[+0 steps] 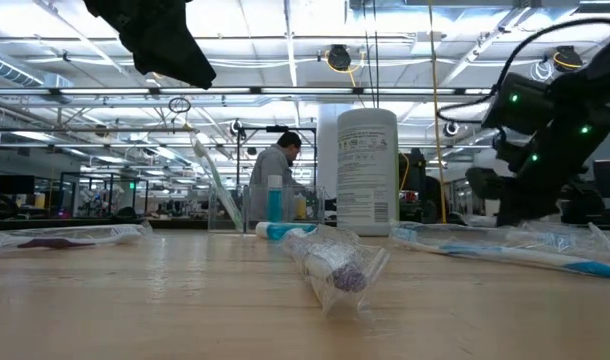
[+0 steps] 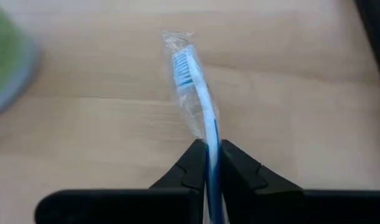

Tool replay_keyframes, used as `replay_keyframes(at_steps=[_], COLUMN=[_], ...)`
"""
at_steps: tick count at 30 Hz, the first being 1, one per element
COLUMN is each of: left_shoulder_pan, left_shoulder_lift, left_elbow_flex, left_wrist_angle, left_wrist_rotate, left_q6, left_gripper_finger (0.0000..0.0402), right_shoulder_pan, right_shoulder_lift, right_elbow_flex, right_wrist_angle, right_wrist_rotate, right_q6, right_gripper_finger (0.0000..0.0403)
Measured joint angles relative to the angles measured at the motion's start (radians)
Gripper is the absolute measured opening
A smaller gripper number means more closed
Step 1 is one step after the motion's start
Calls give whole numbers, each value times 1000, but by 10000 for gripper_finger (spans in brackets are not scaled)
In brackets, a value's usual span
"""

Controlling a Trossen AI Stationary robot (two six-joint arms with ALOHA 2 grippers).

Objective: Pick & Place toothbrushing station
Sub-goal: Put the top blue toothbrush in the right compartment of the transparent organizer

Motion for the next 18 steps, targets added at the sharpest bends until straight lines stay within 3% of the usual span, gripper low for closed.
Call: replay_keyframes(at_steps=[10, 18], left_shoulder_pan=[-4, -7], left_shoulder_lift=[0, 0], left_elbow_flex=[0, 0], left_wrist_angle=[-20, -29], left_wrist_rotate=[9, 11], left_q6=[-8, -34], left_gripper_finger=[159, 159], right_shoulder_pan=[171, 367], right_shoulder_lift=[-224, -237], right_elbow_flex=[1, 1], right_wrist_angle=[32, 186], right_wrist_rotate=[-21, -28], right_q6=[-141, -212], right_gripper_finger=[19, 19])
